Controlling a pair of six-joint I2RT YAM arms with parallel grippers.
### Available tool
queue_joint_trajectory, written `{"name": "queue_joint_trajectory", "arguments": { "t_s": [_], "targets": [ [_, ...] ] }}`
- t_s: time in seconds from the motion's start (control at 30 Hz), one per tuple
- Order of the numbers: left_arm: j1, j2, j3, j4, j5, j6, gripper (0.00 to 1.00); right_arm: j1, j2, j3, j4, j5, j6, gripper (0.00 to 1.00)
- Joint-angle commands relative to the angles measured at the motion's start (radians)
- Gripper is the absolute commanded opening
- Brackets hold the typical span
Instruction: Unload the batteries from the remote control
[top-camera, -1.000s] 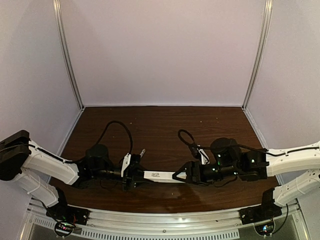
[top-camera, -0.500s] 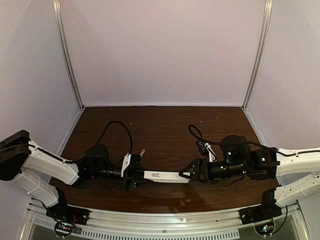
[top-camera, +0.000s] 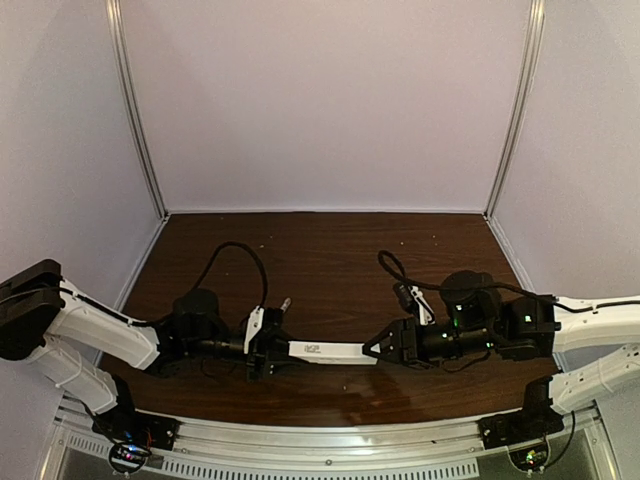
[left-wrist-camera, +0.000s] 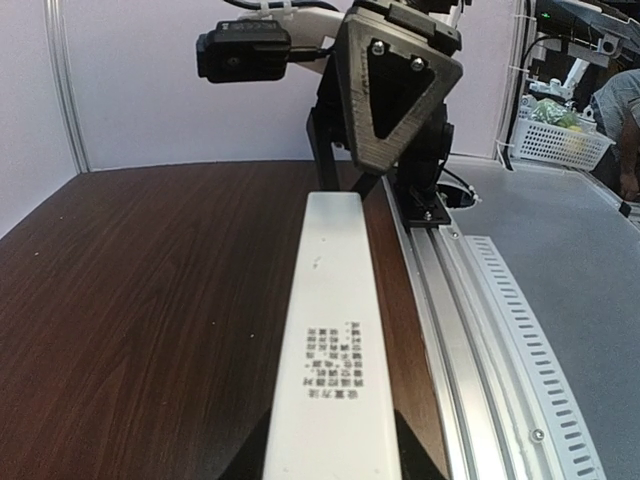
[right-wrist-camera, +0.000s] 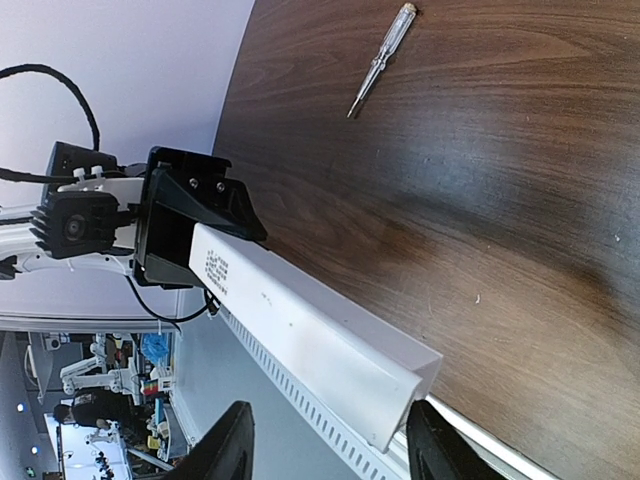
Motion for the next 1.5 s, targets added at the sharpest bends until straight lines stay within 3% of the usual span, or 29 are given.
{"name": "queue_joint_trajectory", "arguments": {
  "t_s": [0.0, 0.83, 1.47],
  "targets": [
    [-0.002, 0.018, 0.031, 0.035, -0.010, 0.017, 0.00, -0.003, 0.006, 0.002, -0.019, 0.014, -0.005, 0.52],
    [-0.002, 0.040, 0.041, 0.020, -0.033, 0.024, 0.00, -0.004, 0.030, 0.025, -0.018, 0.008, -0.019, 0.32],
    [-0.002, 0.046, 0.038, 0.033, -0.030, 0.024, 0.00, -0.003, 0.030, 0.011, 0.000, 0.021, -0.027, 0.06]
  ]
}}
